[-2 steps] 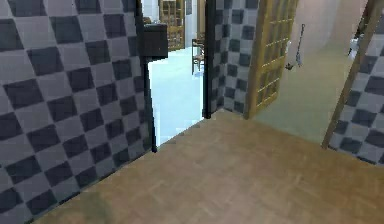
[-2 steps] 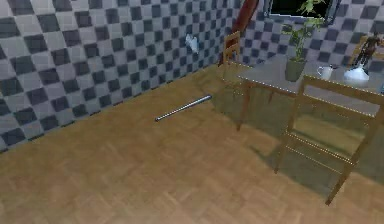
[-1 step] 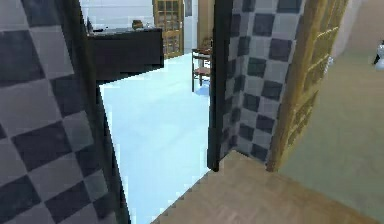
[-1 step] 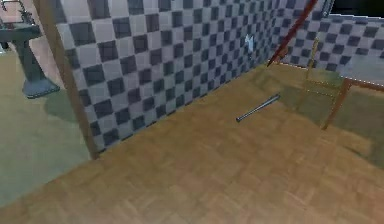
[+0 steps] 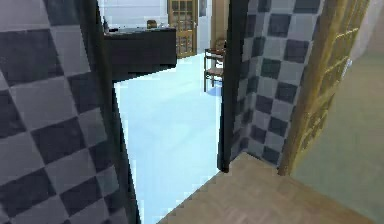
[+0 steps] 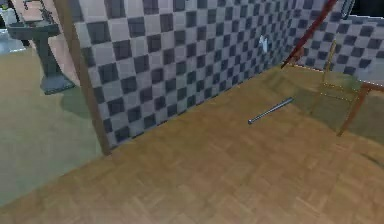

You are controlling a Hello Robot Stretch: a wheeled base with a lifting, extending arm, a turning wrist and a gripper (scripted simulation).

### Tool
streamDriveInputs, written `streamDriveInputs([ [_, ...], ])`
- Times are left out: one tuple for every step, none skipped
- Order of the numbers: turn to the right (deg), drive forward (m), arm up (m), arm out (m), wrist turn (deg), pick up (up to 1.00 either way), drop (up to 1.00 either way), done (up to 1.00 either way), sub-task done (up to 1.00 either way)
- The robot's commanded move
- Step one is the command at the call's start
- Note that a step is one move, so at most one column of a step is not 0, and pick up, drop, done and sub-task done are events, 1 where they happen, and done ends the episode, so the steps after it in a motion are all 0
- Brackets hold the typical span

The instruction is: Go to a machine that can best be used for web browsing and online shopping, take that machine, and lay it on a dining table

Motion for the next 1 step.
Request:
streamDriveInputs([
  [0.0, 0.65, 0.00, 0.00, 0.0, 0.00, 0.00, 0.00, 0.00],
])
